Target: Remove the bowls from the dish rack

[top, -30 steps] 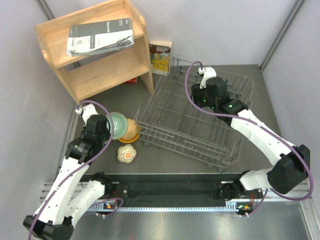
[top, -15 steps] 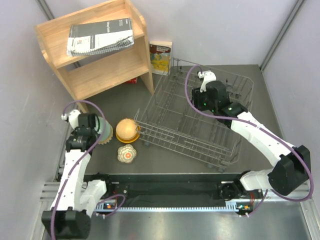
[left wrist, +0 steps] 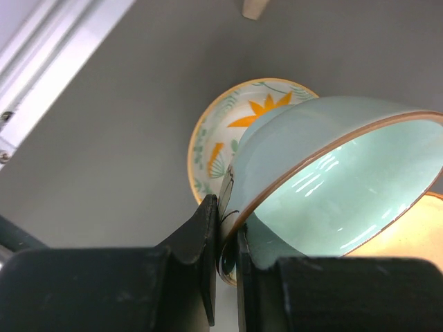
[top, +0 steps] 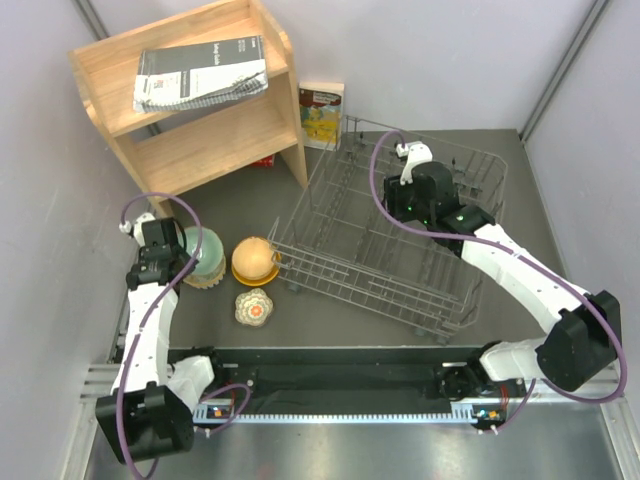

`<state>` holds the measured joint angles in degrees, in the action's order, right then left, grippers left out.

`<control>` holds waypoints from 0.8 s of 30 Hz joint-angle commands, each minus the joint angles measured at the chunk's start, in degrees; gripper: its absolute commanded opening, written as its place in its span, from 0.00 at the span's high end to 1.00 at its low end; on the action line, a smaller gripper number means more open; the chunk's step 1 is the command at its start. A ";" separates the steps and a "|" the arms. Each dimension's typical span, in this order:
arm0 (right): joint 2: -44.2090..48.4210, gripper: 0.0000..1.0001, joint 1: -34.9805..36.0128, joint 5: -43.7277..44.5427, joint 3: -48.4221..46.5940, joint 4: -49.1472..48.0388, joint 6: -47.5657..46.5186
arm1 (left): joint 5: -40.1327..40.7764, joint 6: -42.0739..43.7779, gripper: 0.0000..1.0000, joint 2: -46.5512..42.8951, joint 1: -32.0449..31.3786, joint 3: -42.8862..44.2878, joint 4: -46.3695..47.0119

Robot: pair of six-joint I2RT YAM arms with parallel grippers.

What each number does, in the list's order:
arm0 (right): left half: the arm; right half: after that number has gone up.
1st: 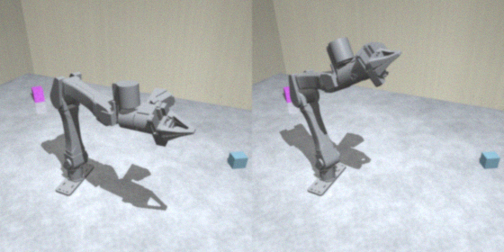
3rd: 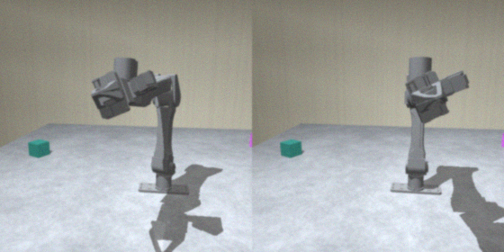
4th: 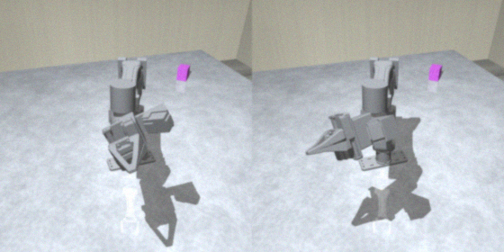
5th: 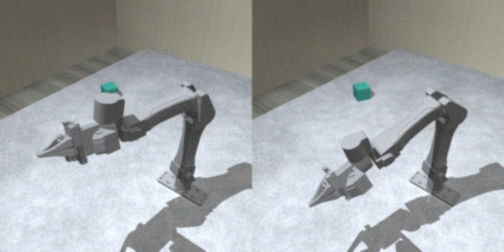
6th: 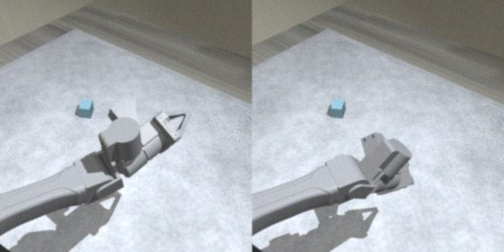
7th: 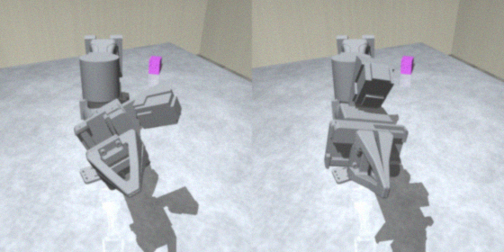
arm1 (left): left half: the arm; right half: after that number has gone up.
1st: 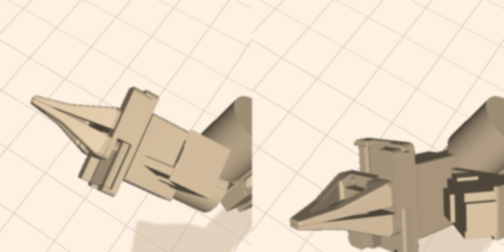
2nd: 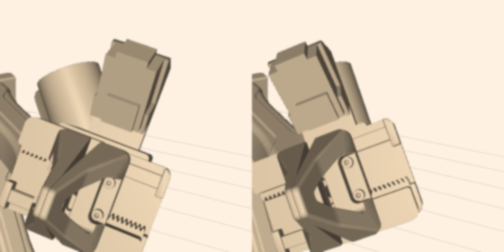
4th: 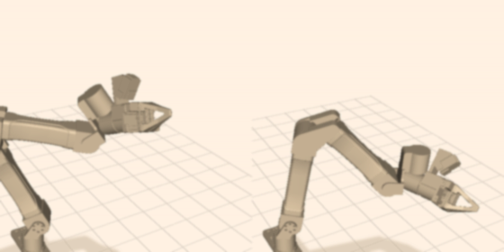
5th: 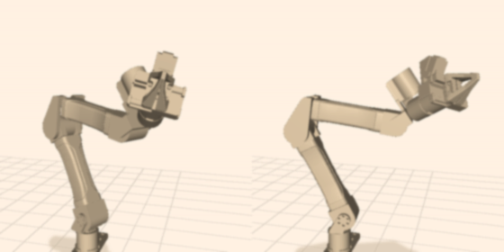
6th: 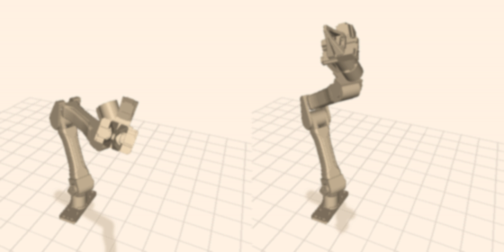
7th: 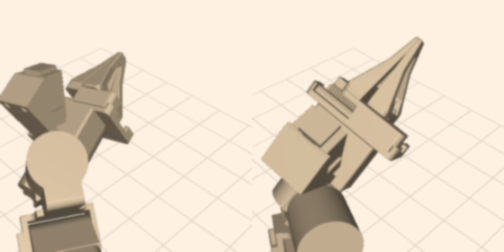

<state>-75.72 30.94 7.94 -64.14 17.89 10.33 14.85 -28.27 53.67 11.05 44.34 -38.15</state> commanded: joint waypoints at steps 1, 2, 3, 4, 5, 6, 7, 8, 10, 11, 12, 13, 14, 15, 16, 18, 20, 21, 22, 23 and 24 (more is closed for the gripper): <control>1.28 0.50 -0.44 0.32 0.33 -2.51 0.40 | -3.69 0.50 1.00 2.48 0.82 0.31 5.99; 1.45 0.50 -0.35 0.23 0.33 -2.51 0.31 | -3.60 0.50 1.00 3.88 0.99 0.05 5.90; 1.46 0.50 -0.44 0.32 0.33 -2.51 0.31 | -3.17 0.59 1.00 4.42 1.08 0.05 5.55; 1.54 0.50 -0.53 0.32 0.33 -2.51 0.22 | -2.99 0.67 1.00 4.77 1.34 0.31 5.20; 1.54 0.50 -0.53 0.40 0.33 -2.60 0.22 | -2.73 1.02 1.00 5.30 1.26 0.75 5.02; 1.63 0.50 -0.62 0.49 0.33 -2.42 0.22 | -2.46 1.20 1.00 5.48 1.52 0.93 5.36; 1.63 0.50 -0.53 0.41 0.24 -2.51 0.05 | -2.46 1.64 1.00 5.74 1.61 1.10 5.28; 1.54 0.50 -0.62 0.40 0.24 -2.42 0.04 | -2.72 1.90 1.00 6.27 1.87 1.62 5.11; 1.54 0.50 -0.70 0.41 0.24 -2.42 0.04 | -2.64 2.34 1.00 7.06 2.13 2.07 4.23; 1.54 0.50 -0.70 0.40 0.24 -2.42 0.13 | -2.90 2.61 1.00 7.67 2.31 1.98 4.23; 1.54 0.50 -0.70 0.32 0.24 -2.60 0.13 | -3.25 2.69 1.00 8.11 2.57 1.89 4.14; 1.37 0.50 -0.79 0.32 0.24 -2.51 0.13 | -3.77 2.70 1.00 8.38 2.57 1.81 3.96; 1.28 0.49 -0.79 0.32 0.24 -2.51 0.13 | -4.82 2.70 1.00 8.82 2.57 1.72 3.96; 1.28 0.50 -0.79 0.32 0.33 -2.51 0.22 | -5.01 2.61 1.00 8.99 2.57 1.63 3.87; 1.19 0.50 -0.79 0.23 0.16 -2.51 0.13 | -5.01 2.35 1.00 9.26 2.66 1.63 3.87; 1.10 0.49 -0.71 0.14 0.07 -2.42 0.22 | -5.01 2.43 0.97 9.43 2.58 1.63 3.79; 1.19 0.50 -0.88 0.14 -0.02 -2.51 0.13 | -4.83 2.52 0.88 9.52 2.66 1.80 3.61; 1.28 0.50 -0.79 0.23 -0.02 -2.42 0.13 | -4.66 2.61 0.86 9.52 2.58 1.98 3.52; 1.28 0.50 -0.88 0.23 0.07 -2.42 0.13 | -4.40 2.61 0.81 9.61 2.66 1.89 3.44; 1.28 0.50 -0.88 0.32 0.07 -2.42 0.13 | -4.39 2.61 0.71 9.52 2.66 1.98 3.43; 1.37 0.50 -0.79 0.23 0.07 -2.42 0.22 | -4.13 2.52 0.69 9.52 2.58 1.98 3.26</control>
<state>-75.72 30.50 7.92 -64.12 17.54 10.31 11.14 -25.80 63.64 13.43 44.34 -37.21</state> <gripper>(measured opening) 0.505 0.252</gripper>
